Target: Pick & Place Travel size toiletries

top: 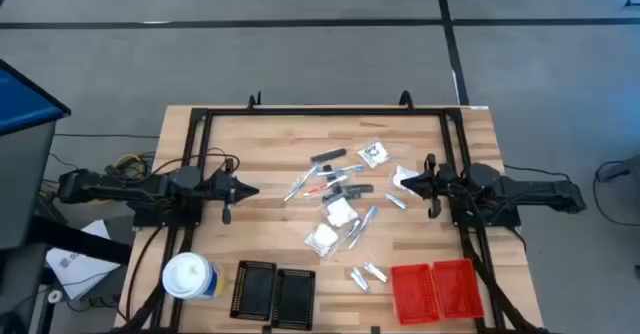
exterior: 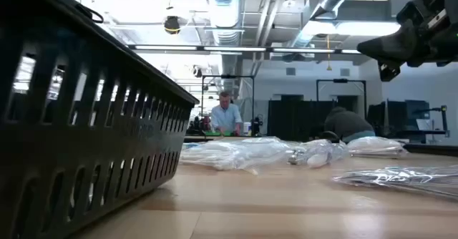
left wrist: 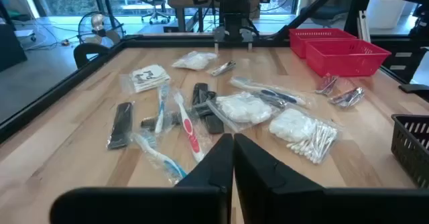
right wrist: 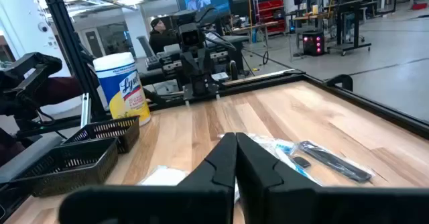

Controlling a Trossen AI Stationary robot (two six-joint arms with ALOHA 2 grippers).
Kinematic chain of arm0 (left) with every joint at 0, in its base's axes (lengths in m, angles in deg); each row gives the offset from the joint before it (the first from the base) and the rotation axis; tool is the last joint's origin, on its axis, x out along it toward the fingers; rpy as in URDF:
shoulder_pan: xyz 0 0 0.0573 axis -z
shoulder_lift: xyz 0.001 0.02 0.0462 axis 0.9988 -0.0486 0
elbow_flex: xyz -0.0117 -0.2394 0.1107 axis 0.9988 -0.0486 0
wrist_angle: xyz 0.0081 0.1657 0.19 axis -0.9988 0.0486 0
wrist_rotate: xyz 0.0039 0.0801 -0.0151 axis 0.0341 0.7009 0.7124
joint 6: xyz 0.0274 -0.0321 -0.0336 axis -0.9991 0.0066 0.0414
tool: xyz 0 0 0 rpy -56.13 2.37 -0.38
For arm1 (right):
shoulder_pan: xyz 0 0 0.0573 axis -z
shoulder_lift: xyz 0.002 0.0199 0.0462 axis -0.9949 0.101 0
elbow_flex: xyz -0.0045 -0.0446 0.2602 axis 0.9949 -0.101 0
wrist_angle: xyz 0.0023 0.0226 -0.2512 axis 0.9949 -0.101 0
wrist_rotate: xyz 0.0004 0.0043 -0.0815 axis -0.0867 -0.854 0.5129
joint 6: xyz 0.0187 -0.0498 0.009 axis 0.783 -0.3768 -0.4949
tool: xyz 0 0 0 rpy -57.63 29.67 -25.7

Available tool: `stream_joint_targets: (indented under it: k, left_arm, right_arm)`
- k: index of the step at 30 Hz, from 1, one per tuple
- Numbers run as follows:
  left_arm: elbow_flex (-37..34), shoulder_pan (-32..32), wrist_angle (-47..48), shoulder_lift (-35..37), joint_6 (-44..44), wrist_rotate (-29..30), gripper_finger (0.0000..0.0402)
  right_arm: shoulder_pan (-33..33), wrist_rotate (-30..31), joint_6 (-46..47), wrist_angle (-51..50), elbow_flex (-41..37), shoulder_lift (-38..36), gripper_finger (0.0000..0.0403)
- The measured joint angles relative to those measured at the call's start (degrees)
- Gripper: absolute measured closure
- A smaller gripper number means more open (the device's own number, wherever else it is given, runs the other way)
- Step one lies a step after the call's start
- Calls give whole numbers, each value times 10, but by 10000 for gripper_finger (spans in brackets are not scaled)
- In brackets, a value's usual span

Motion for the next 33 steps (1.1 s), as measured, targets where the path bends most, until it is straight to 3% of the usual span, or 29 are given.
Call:
stream_joint_targets:
  k: [33]
  left_arm:
    - [0, 0, -6, 0, 0, 0, 394]
  right_arm:
    - [0, 0, 0, 0, 0, 0, 403]
